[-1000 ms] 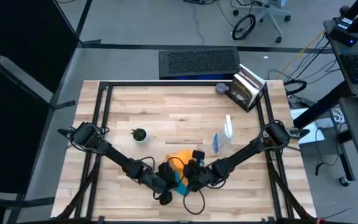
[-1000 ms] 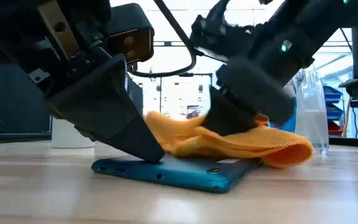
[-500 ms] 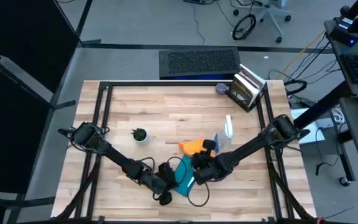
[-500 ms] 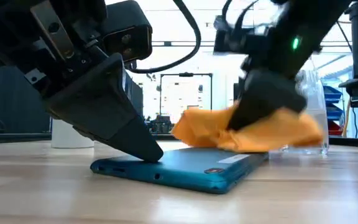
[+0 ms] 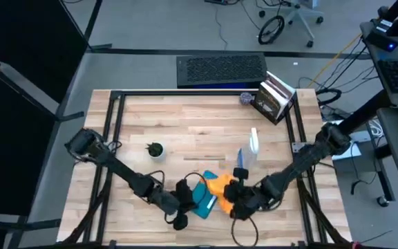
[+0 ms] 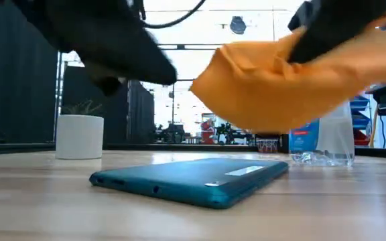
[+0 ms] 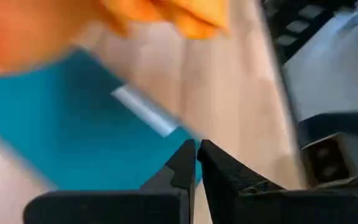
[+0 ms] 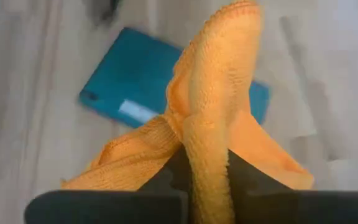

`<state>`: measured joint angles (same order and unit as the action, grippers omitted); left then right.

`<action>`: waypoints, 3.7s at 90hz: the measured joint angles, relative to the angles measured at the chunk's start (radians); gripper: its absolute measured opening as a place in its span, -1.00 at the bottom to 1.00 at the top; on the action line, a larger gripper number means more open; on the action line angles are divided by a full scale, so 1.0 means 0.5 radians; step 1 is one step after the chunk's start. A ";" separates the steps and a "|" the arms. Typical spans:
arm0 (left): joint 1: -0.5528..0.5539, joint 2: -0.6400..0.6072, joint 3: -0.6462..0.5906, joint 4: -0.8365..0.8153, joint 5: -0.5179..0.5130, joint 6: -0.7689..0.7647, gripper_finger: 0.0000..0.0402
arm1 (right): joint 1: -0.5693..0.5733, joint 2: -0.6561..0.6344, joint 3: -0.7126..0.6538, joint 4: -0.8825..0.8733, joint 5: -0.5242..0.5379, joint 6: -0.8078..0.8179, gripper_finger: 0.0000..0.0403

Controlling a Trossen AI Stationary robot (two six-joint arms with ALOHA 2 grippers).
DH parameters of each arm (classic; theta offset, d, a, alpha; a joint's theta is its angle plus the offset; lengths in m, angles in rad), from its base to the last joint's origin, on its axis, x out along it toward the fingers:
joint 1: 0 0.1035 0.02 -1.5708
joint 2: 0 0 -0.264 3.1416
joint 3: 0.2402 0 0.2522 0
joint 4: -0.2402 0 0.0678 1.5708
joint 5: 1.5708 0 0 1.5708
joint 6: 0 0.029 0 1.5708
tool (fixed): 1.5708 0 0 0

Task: Apply microfiber cloth
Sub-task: Wipe the tablet with the microfiber cloth

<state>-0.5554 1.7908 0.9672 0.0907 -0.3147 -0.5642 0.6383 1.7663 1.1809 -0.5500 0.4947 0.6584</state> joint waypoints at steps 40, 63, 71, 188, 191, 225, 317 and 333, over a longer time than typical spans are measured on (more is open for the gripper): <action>0.056 0.168 -0.082 -0.368 0.018 -0.329 -0.95 | -0.040 0.522 0.012 0.111 0.102 0.046 -0.92; -0.004 0.241 -0.085 0.010 0.083 -0.343 -0.95 | -0.059 0.514 0.001 0.184 0.305 -0.098 -0.92; -0.018 0.245 -0.087 0.076 0.112 -0.343 -0.95 | -0.073 0.515 0.001 0.190 0.306 -0.107 -0.92; -0.033 0.313 -0.079 0.412 0.160 -0.261 -0.95 | -0.199 0.185 0.001 0.270 0.319 -0.556 -0.89; -0.033 0.298 -0.074 0.387 0.161 -0.258 -0.95 | -0.184 0.149 0.001 0.251 0.323 -0.556 -0.89; -0.009 -0.091 -0.054 -0.202 -0.044 -0.201 -0.95 | 0.059 -0.062 0.002 -0.014 0.325 -0.186 -0.90; 0.135 0.626 -0.439 1.448 -0.662 0.147 -0.99 | -0.154 0.545 0.002 1.234 -0.125 -0.814 -0.90; 0.151 0.678 -0.441 1.445 -0.661 0.123 -0.99 | -0.176 0.671 0.012 1.323 -0.323 -0.728 -0.90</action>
<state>-0.4797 2.1300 0.7468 0.8132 -0.6450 -0.5025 0.5503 2.1019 1.1871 0.1117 0.3334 0.2942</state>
